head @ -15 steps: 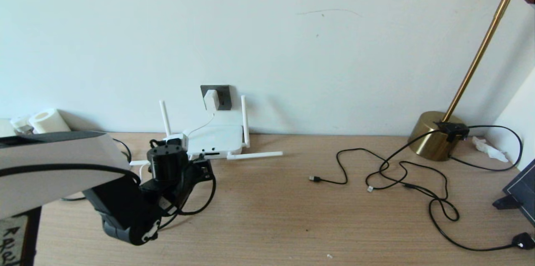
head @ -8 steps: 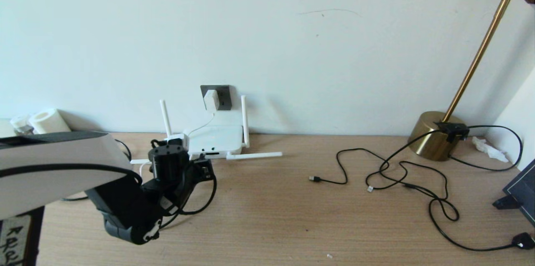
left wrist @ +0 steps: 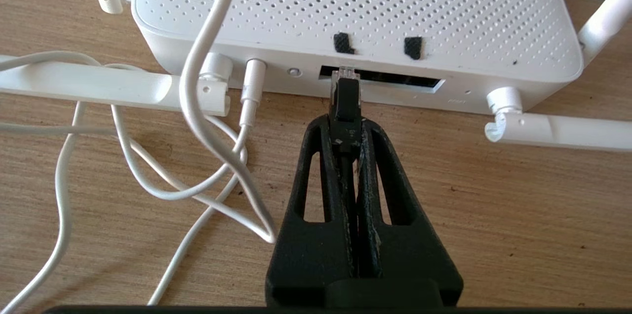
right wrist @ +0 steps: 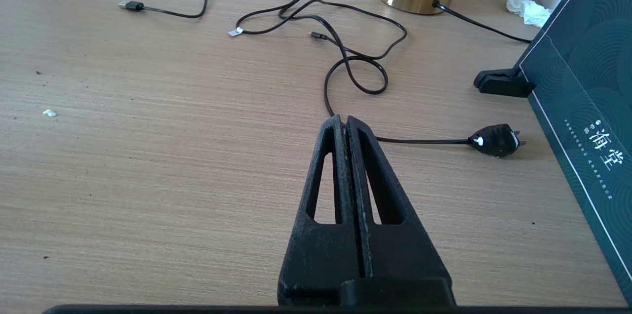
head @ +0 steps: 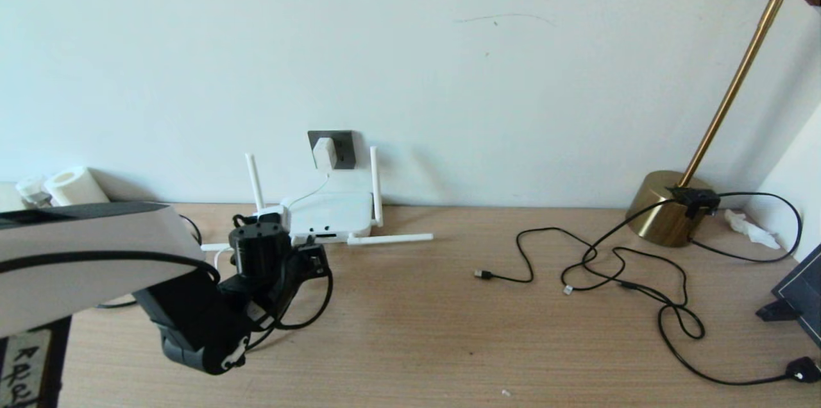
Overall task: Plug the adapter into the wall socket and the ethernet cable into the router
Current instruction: Align cable and router interface
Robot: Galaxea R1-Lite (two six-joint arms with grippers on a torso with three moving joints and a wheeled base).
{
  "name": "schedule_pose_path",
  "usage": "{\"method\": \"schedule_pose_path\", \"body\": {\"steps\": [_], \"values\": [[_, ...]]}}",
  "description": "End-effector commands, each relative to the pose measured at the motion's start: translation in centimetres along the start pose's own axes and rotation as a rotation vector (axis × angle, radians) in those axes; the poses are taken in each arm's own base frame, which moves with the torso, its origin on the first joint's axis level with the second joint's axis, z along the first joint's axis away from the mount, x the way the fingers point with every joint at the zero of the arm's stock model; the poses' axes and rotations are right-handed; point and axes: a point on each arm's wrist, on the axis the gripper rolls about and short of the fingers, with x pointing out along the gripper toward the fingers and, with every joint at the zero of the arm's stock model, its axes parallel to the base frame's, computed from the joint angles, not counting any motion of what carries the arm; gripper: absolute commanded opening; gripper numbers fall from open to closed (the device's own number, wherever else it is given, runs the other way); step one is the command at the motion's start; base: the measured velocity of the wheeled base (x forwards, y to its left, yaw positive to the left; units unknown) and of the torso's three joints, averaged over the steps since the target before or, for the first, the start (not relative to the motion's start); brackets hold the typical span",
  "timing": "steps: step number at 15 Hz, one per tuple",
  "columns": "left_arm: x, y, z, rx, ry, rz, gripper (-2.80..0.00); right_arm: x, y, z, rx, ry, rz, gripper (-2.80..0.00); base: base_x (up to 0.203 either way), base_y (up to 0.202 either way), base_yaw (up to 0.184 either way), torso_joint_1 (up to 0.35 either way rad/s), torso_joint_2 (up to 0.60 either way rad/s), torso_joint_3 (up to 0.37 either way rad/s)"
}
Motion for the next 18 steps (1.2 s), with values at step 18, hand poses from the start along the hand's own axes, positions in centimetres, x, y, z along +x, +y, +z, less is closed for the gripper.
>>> {"method": "schedule_pose_path", "body": {"steps": [18], "values": [[0.1,0.22,0.07,-0.006,-0.007,0.008,-2.8,0.01,0.0,0.0,-0.001,0.002,0.001,-2.8,0.0,0.0,0.0,0.0,0.0,0.0]]}}
